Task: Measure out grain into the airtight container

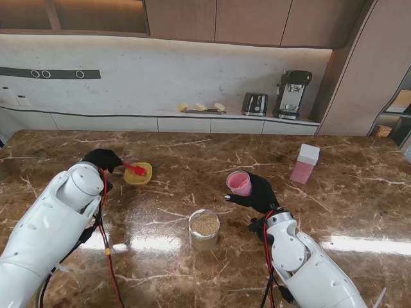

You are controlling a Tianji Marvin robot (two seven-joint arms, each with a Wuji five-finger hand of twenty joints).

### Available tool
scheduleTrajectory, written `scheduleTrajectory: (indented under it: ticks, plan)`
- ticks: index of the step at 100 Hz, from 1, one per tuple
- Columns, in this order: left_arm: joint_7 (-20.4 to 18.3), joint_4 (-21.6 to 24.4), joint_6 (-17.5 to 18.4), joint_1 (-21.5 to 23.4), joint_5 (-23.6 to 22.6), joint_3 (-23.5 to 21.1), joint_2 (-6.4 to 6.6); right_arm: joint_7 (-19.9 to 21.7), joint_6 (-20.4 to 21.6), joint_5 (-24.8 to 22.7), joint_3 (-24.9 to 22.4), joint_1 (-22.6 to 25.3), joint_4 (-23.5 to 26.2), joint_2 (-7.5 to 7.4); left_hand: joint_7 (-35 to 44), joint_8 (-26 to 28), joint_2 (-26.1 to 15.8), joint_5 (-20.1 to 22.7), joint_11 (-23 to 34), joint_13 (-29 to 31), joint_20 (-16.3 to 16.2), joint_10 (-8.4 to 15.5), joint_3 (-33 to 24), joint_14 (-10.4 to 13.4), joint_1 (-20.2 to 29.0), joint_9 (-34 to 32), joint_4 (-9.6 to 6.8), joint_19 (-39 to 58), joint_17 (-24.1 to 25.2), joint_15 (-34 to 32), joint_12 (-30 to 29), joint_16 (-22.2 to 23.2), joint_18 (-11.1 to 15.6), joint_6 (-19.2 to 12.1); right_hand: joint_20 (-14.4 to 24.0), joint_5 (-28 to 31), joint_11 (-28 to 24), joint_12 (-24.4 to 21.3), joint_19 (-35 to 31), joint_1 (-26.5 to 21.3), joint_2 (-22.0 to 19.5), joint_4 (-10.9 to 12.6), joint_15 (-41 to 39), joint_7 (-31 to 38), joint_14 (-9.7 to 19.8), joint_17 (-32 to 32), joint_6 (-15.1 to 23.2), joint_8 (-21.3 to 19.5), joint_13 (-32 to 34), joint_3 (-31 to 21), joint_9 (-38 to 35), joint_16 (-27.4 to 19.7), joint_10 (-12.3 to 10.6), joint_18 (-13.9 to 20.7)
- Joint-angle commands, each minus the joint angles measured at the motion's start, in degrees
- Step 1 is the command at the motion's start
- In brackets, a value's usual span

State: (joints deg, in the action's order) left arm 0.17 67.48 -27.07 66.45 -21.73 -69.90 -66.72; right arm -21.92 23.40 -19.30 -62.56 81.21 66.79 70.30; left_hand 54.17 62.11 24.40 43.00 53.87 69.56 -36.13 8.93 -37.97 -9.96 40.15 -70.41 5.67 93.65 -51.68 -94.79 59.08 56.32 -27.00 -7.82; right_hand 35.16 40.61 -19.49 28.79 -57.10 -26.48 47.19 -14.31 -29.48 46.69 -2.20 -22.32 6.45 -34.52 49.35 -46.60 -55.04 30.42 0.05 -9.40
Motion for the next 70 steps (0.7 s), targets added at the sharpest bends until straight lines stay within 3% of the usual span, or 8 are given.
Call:
scheduleTrajectory:
  ticks: [1, 19, 31, 44, 52, 61, 70]
  plan:
    - [-0.1, -0.5, -0.4, -0.2, 0.0, 0.4, -0.09, 0.6, -0.2, 0.2, -0.2, 0.4, 0.0, 0.18, 1.3, -1.0, -2.5, 0.4, 1.3, 3.0, -0.4, 0.9, -1.1, -1.1, 5.5, -1.8, -1.67, 4.9, -0.4, -3.0, 0.4, -0.4, -0.1, -7.0, 0.1, 5.0, 0.0, 0.2, 1.3, -4.7, -12.1, -1.6, -0.7, 3.5, 0.4, 0.6, 8.2, -0.5, 0.7, -10.7, 0.4, 0.2, -0.8, 0.0]
    - [-1.0, -0.2, -1.1, -0.2, -0.2, 0.7, 0.14, 0.6, -0.1, 0.2, -0.3, 0.4, 0.1, 0.18, -0.1, -12.0, -1.7, -1.7, -1.2, 2.9, -0.4, -1.5, -2.4, -0.7, 3.5, -0.4, -2.17, 5.0, 0.2, -2.3, -1.2, -0.3, -0.3, -3.2, 0.1, 4.9, 0.0, 0.2, 1.2, -4.5, -11.8, -1.6, -0.6, 3.5, 0.5, 0.6, 8.2, -0.5, 0.6, -10.7, 0.4, 0.2, -0.8, -0.1]
    - [-1.9, 0.2, -1.2, 0.1, -1.7, 1.0, 0.61, 0.6, -0.1, 0.3, -0.3, 0.5, 0.2, 0.17, -2.8, -17.8, -2.5, -3.4, -3.5, 3.0, -0.3, -2.7, 0.5, 0.8, -1.8, 1.4, -3.43, 5.2, 0.5, -1.3, -3.0, -0.1, 0.7, -1.1, 0.1, 4.9, 0.0, 0.2, 1.2, -4.4, -11.6, -1.6, -0.7, 3.4, 0.4, 0.5, 8.3, -0.5, 0.7, -10.8, 0.4, 0.2, -0.8, -0.1]
    - [-4.1, 0.7, -1.2, 0.4, -3.8, 1.4, 1.48, 0.5, -0.1, 0.3, -0.4, 0.6, 0.2, 0.18, -6.0, -19.8, -4.8, -5.9, -6.2, 2.9, 0.0, -3.3, 7.2, 1.9, -5.7, 4.4, -5.26, 4.7, 1.9, 0.3, -4.6, 0.0, 1.3, -0.2, 0.1, 4.9, -0.1, 0.3, 1.2, -4.4, -11.6, -1.6, -0.7, 3.4, 0.4, 0.5, 8.3, -0.4, 0.6, -10.9, 0.4, 0.2, -0.8, -0.1]
    - [-4.8, 1.0, -1.1, 0.5, -4.4, 1.4, 1.78, 0.5, 0.0, 0.3, -0.5, 0.6, 0.2, 0.17, -8.8, -19.9, -6.6, -6.7, -7.6, 2.8, -0.4, -3.7, 9.1, 1.4, -8.2, 6.4, -6.8, 3.2, 4.5, 3.3, -5.3, 0.6, 0.3, 0.8, 0.1, 4.8, -0.1, 0.3, 1.2, -4.3, -11.5, -1.6, -0.6, 3.4, 0.4, 0.5, 8.2, -0.4, 0.6, -10.9, 0.5, 0.2, -0.8, -0.1]
    - [-5.7, 1.2, -0.6, 0.8, -5.7, 1.4, 2.22, 0.5, 0.2, 0.2, -0.6, 0.6, 0.2, 0.18, -11.1, -19.0, -8.0, -8.2, -9.5, 2.6, -0.5, -3.7, 10.9, 0.3, -10.6, 8.9, -8.56, -0.5, 8.5, 10.2, -5.8, 1.2, -0.5, 0.7, 0.1, 4.8, -0.1, 0.3, 1.2, -4.3, -11.5, -1.6, -0.6, 3.4, 0.4, 0.5, 8.2, -0.4, 0.6, -11.0, 0.5, 0.2, -0.8, 0.0]
    - [-6.5, 1.6, -0.1, 1.1, -6.7, 1.3, 2.6, 0.5, 0.3, 0.3, -0.6, 0.6, 0.2, 0.18, -14.1, -18.5, -10.0, -10.1, -12.9, 2.2, -1.5, -4.1, 15.1, -1.3, -12.2, 12.2, -10.03, -5.0, 12.0, 19.4, -7.5, 4.7, -1.4, 1.7, 0.1, 4.8, -0.1, 0.3, 1.2, -4.3, -11.5, -1.6, -0.7, 3.4, 0.4, 0.5, 8.2, -0.4, 0.7, -11.0, 0.5, 0.2, -0.7, -0.1]
